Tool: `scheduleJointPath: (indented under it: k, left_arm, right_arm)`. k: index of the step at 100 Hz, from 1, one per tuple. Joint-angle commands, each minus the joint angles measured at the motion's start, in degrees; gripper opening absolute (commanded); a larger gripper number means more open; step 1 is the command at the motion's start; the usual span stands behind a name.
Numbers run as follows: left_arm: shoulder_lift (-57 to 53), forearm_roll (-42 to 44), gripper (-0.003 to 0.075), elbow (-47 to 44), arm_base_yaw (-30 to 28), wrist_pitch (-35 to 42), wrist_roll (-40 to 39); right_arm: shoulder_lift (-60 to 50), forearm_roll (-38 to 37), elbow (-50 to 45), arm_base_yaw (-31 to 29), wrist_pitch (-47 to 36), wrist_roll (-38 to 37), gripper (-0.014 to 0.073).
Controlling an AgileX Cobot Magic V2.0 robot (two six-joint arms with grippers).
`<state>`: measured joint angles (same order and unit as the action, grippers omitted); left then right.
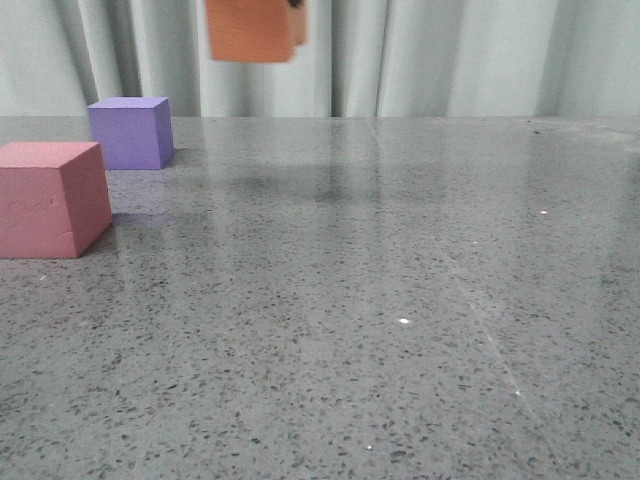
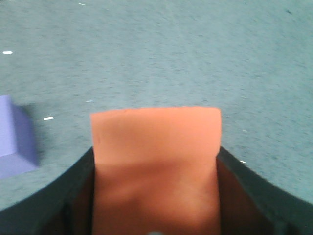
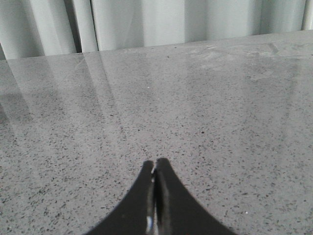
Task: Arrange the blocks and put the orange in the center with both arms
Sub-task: 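Carry the orange cube with the left gripper toward the purple cube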
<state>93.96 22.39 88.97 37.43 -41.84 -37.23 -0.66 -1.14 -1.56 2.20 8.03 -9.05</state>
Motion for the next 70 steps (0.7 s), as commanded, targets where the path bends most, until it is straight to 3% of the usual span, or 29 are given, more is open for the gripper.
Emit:
scheduleJointPath:
  k: [1, 29, 70]
  left_arm:
    - [-4.94, 1.50, 0.0176, -1.20, -2.27, 2.07, -0.98]
    - [-11.28, 1.19, 0.0176, -12.57, -9.14, 4.98, -1.86]
    - [-11.56, -0.86, 0.0176, -20.27, -15.17, 12.12, -2.25]
  right_arm:
    - [-1.36, 0.11, 0.78, -0.35, -4.56, 0.35, -0.0119]
    - [-1.36, 0.11, 0.78, -0.35, -4.56, 0.35, -0.0119]
    - [-1.36, 0.11, 0.78, -0.35, -4.56, 0.35, -0.0119]
